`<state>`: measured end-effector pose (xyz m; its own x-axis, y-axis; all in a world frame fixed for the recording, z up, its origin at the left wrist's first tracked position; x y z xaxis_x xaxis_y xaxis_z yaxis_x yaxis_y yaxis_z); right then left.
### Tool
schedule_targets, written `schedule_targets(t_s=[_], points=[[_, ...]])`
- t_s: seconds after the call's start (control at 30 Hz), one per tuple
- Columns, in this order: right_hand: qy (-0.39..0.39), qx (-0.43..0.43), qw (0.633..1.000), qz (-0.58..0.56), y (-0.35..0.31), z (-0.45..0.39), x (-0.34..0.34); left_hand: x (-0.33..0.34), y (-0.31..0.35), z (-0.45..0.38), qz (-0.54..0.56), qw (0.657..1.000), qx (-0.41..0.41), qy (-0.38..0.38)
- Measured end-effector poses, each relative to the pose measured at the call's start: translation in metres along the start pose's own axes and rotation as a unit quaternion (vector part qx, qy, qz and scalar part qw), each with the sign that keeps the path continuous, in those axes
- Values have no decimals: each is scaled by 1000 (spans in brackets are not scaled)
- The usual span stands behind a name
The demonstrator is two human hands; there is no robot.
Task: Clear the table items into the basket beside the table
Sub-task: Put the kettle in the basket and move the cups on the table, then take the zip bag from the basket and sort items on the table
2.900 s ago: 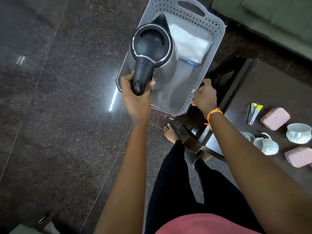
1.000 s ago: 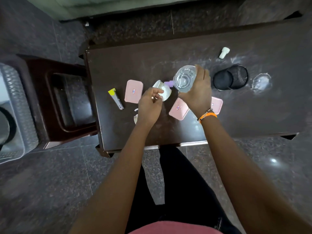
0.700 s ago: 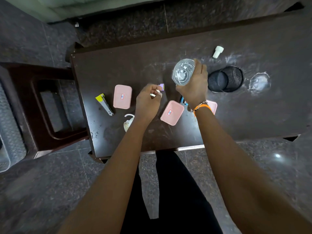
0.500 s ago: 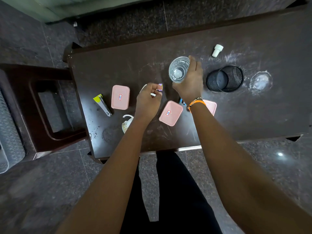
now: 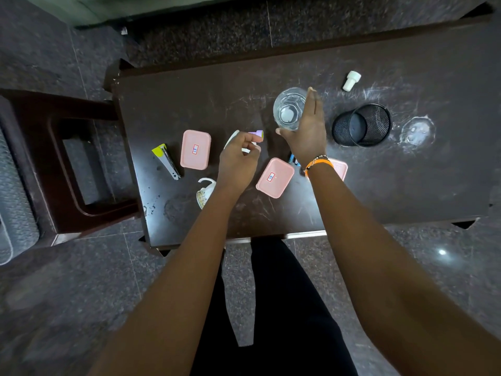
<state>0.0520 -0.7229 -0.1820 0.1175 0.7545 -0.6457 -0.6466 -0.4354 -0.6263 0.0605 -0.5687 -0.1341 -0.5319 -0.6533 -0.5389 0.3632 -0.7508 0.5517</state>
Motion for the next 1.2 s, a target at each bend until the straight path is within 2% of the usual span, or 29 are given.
schedule_targets(t_s=[0.2,0.37,0.5,0.6,0.77,0.93,1.03,1.1,1.2], points=[[3,-56,998,-4,-33,35,2,-28,-9,14,96,995,-10,5],[-29,-137,986,-91,-89,80,31,-80,-35,32,174,981,-35,77],[-95,-176,973,-119,-157,116,87,-149,-85,48,252,953,-68,151],[-118,-192,966,-129,-191,131,116,-186,-111,59,290,936,-85,180],[-196,-230,938,-171,-278,173,196,-271,-183,72,341,893,-124,266],[-239,-244,920,-194,-349,205,283,-339,-250,69,382,858,-156,305],[-258,-268,920,-125,-373,210,335,-364,-280,61,388,855,-163,302],[-291,-319,902,-6,-384,209,371,-373,-295,55,390,858,-163,292],[-335,-389,821,250,-390,204,419,-380,-318,48,381,866,-176,270]])
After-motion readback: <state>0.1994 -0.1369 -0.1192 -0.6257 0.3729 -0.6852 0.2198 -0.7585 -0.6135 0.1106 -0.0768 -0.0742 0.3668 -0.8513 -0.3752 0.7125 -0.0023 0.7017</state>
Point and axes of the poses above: each hand's wrist, its own z-axis away from the middle knuckle, its own x-axis out of the palm, y = z × x, the point moved 3 cm from there along -z, towards the middle knuckle, and after that the axes turned 10 degrees about -z, right-handed, at the moved point
